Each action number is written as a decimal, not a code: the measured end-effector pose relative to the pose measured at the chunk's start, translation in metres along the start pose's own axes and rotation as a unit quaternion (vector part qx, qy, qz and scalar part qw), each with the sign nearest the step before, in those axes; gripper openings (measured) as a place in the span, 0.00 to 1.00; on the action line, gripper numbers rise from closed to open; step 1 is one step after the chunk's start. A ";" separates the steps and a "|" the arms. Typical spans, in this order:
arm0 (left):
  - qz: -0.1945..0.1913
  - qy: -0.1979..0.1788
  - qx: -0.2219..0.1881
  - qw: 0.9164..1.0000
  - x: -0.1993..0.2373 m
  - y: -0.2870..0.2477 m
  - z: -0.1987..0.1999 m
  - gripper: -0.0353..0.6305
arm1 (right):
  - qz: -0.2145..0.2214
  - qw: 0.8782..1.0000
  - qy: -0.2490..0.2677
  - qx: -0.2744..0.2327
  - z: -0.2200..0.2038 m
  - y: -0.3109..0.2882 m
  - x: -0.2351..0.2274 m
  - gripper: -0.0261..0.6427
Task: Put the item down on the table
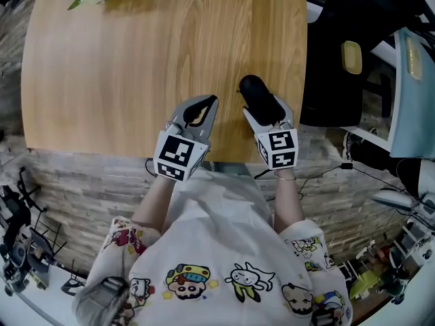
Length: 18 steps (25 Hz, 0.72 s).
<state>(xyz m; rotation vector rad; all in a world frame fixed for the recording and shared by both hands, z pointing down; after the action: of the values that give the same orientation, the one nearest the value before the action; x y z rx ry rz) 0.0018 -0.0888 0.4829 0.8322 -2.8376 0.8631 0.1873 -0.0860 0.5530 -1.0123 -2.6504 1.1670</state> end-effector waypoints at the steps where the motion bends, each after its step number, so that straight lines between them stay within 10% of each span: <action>1: 0.000 0.000 0.002 1.000 0.000 -0.001 -0.001 0.05 | 0.000 1.000 0.001 0.004 -0.002 -0.002 -0.001 0.57; 18: 0.003 -0.002 0.012 1.000 0.002 -0.004 -0.018 0.05 | 0.010 0.998 0.045 0.038 -0.014 -0.017 0.000 0.58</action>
<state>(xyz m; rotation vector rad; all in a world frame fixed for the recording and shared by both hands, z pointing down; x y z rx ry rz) 0.0002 -0.0834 0.5005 0.8283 -2.8401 0.8992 0.1820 -0.0857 0.5744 -1.0534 -2.5143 1.1859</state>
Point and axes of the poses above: the fingertips, and each gripper's own axes: y backward along the fingers, x to its left, z out of its top, the point moved 7 cm from there along y, backward along the fingers, and after that the axes turned 9 degrees about z, right-handed, at the moved point
